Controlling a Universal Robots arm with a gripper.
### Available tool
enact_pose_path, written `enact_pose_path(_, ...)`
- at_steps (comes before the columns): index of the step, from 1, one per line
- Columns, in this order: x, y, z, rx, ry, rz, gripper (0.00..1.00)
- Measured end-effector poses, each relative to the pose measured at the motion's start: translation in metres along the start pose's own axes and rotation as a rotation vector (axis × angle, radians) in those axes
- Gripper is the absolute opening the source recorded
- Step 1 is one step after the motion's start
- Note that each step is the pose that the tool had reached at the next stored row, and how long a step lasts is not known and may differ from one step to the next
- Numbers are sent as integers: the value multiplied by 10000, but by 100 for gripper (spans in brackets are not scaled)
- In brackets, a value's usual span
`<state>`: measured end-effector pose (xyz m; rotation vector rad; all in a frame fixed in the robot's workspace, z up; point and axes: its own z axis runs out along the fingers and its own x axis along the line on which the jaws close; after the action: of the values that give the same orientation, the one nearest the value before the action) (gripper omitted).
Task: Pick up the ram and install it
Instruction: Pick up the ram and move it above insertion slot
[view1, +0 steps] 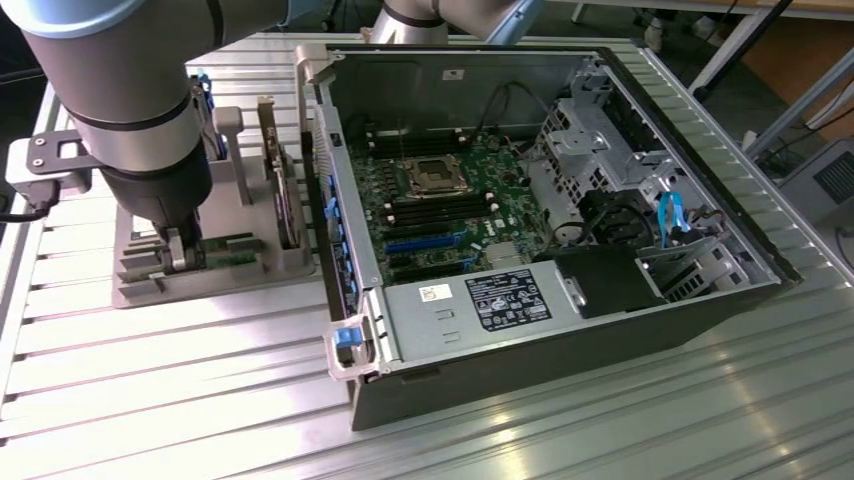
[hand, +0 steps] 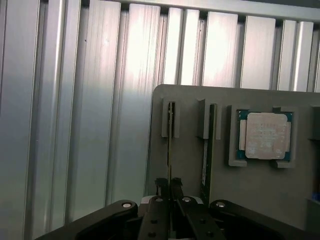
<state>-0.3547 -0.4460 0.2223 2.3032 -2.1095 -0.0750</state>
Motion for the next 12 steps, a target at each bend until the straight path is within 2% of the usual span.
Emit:
enact_pose_path(5, -2, 3, -68, 0, -1, 0, 13)
enact_pose_path(12, -5, 10, -216, 1, 0, 0, 13)
